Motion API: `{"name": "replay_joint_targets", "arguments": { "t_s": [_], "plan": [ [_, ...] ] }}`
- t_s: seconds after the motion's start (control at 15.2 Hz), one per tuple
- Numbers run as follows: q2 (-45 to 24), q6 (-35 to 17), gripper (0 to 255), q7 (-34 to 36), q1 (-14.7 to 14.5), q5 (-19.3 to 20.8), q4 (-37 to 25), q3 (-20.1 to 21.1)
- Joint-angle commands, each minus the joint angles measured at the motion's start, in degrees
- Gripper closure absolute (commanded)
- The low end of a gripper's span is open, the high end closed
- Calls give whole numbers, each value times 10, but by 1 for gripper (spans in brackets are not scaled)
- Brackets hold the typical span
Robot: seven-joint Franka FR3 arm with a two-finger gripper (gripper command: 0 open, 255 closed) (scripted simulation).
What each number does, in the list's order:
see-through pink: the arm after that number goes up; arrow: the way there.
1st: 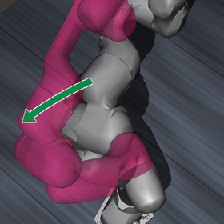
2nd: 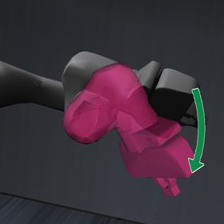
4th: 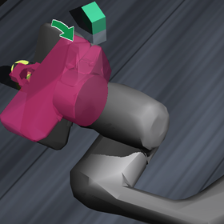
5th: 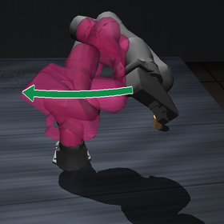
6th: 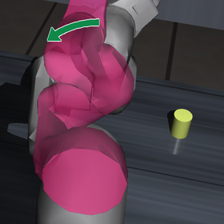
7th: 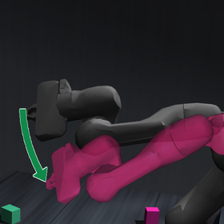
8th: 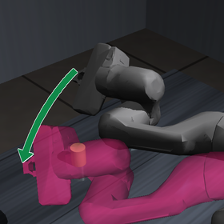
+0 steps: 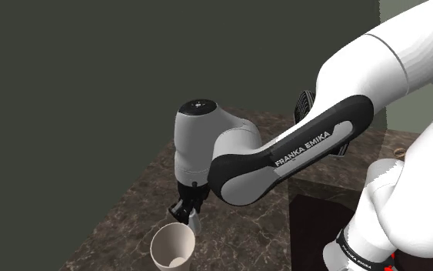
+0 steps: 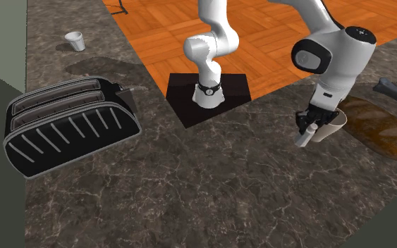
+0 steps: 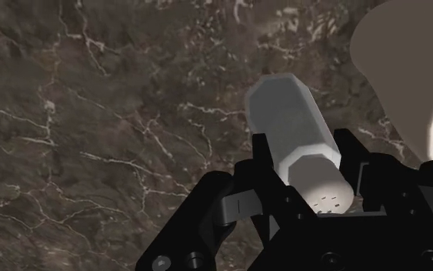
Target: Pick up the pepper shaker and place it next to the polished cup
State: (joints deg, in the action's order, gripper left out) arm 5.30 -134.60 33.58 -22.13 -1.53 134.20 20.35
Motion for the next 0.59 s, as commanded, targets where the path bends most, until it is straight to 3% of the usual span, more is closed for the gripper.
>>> {"name": "replay_joint_targets", "arguments": {
  "t_s": [0.0, 0.53],
  "plan": [
    [-8, -15, 255, 2, 0, 4, 7, 1],
    [-17, -28, 255, 6, 0, 8, 12, 0]
  ]
}}
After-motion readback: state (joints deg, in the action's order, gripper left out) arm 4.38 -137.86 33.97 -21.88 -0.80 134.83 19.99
